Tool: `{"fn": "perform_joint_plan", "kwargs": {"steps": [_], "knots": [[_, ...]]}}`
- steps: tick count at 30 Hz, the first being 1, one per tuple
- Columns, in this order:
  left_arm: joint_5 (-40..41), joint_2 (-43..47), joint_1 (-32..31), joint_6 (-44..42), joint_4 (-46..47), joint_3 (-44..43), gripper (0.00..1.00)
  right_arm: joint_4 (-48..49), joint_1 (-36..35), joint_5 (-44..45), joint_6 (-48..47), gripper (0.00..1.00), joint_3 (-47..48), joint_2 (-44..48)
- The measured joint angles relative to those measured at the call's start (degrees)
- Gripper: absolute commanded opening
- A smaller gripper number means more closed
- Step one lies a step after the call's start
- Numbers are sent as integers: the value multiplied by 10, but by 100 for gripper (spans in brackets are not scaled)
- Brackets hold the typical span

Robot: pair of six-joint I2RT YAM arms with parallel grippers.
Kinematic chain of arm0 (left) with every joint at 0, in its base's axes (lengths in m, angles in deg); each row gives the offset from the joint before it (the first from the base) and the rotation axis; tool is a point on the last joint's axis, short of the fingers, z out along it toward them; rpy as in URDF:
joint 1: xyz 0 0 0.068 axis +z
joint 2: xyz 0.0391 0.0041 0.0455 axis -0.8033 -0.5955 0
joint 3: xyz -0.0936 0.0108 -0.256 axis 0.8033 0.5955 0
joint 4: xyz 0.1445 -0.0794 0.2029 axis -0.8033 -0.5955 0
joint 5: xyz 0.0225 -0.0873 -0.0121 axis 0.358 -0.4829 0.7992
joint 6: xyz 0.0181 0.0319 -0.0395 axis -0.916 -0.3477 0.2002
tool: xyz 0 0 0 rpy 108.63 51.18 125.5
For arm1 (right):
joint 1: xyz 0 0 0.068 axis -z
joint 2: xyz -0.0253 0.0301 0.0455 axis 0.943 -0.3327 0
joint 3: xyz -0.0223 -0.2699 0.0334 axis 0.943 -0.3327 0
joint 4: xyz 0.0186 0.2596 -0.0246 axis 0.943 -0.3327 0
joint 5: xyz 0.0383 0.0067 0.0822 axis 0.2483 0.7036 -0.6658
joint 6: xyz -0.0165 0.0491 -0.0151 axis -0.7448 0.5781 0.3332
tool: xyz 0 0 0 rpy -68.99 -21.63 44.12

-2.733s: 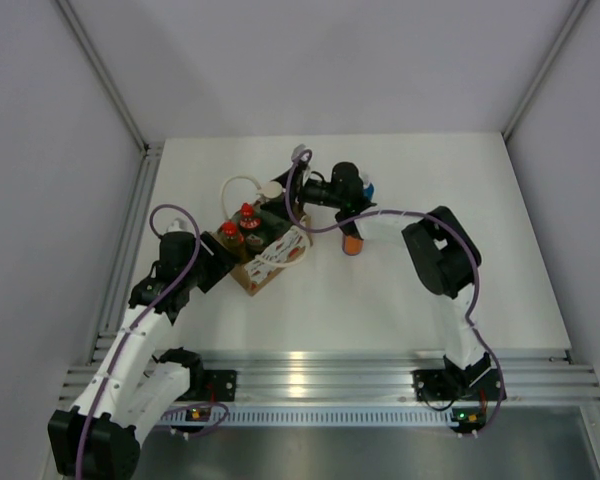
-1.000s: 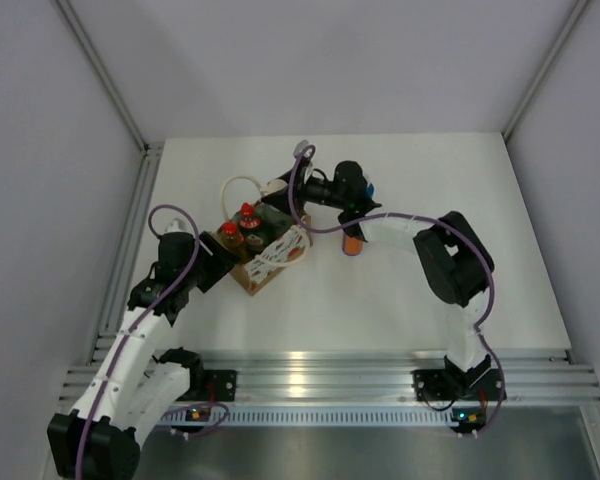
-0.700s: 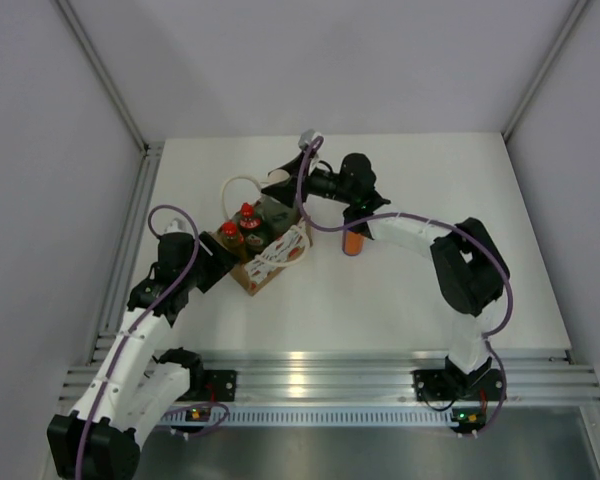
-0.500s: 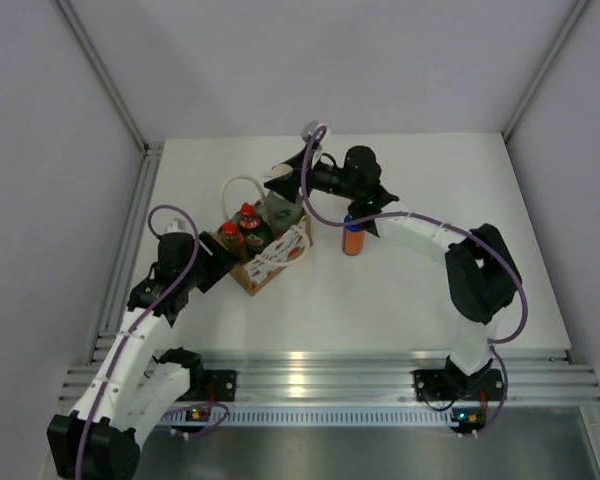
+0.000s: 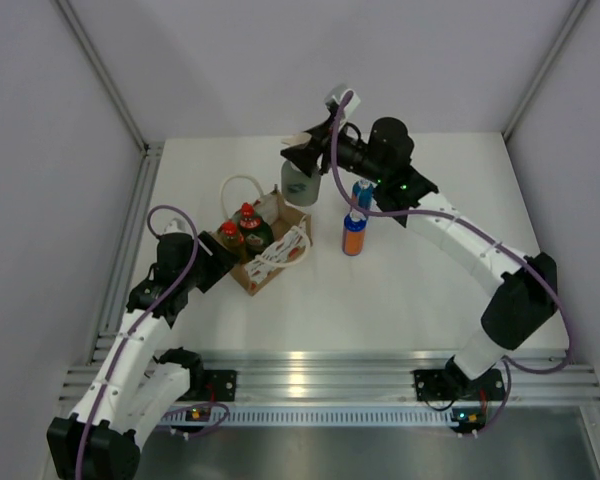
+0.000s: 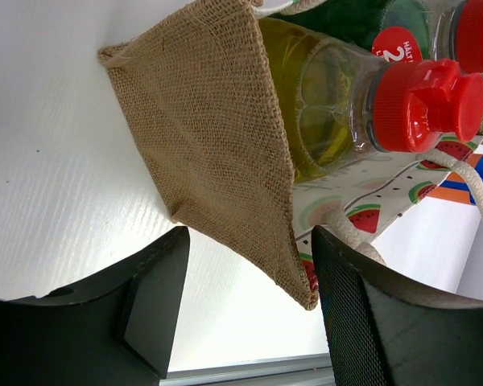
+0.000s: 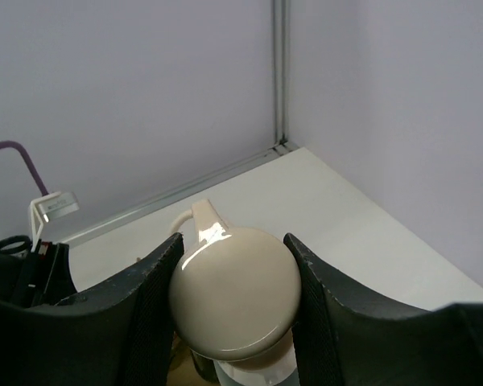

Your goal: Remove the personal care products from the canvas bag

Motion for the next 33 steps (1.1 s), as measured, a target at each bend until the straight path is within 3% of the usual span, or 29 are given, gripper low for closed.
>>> {"fn": "perform_joint_plan", "kwargs": {"steps": [4,12,19,26,33], "knots": [[-3,0,0,0,0,0,67,-33,29,26,-5,0,2,48],[-5,7,0,1,0,0,67,-63,155,85,-12,0,-24,139],[-9,7,0,0,0,0,67,-62,268,139,-23,0,-122,210],[-11,7,0,0,0,0,67,-39,362,139,4,0,-259,220],[-13,7,0,0,0,0,67,18,398,132,42,0,-356,216]]}}
